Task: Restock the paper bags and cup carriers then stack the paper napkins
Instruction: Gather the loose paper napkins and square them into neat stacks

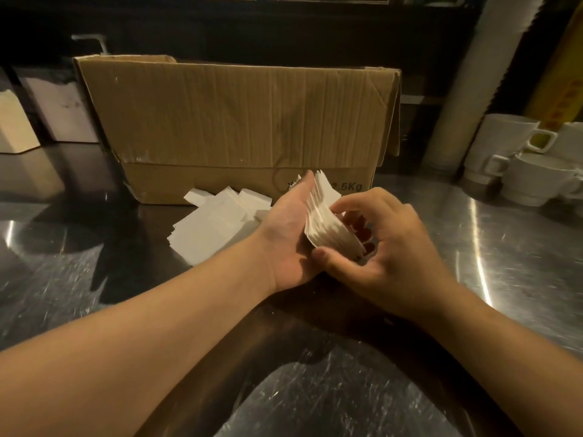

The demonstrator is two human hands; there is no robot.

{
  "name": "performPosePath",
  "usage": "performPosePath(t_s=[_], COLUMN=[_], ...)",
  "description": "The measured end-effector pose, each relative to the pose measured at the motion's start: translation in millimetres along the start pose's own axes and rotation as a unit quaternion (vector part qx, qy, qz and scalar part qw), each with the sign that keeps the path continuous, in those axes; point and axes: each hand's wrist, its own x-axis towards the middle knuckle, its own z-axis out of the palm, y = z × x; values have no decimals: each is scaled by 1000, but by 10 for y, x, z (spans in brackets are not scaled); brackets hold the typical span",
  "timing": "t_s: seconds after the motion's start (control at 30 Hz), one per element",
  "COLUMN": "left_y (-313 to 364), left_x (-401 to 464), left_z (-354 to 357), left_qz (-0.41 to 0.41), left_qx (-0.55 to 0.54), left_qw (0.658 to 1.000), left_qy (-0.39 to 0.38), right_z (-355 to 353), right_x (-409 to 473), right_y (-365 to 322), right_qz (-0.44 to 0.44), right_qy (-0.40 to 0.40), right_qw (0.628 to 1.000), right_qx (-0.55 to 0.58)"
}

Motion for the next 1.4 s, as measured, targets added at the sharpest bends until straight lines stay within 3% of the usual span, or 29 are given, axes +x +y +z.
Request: performPosePath(t_s=[0.17,0.27,0.33,0.4,0.43,0.53,0.7,0.8,0.93,1.07,1.2,1.4], left_y=[-15,-13,-25,-43,-44,-12,-19,-23,13,3,17,10], left_x=[-16,65,124,173,181,217,185,204,241,228,206,202], left_z=[-5,-137,-270,-356,-383,-416,-313,-288,-397,-343,-359,-317], left_qz=[37,72,166,228,237,229,178,180,214,187,192,179], left_qx=[9,59,218,371,405,418,530,528,485,545,512,577], left_qw=[999,992,961,900,883,878,829,830,846,817,837,796], left_qy=[-35,-89,-48,3,18,33,-3,-10,61,34,27,27], right_z=[-11,-55,-101,-137,-150,-187,-215,-194,-181,-190,-161,-186], right_x=[13,12,26,36,41,71,88,83,94,84,88,78], right_y=[-1,28,80,162,210,318,358,386,435,430,458,454], right_qz=[55,83,133,196,222,251,249,237,234,227,237,230], right_qy=[-26,27,48,13,-19,-84,-129,-150,-68,-125,-68,-110], right_qw=[998,991,971,944,937,939,917,912,940,937,932,928], right_qx=[32,102,195,265,268,218,282,300,239,236,266,271])
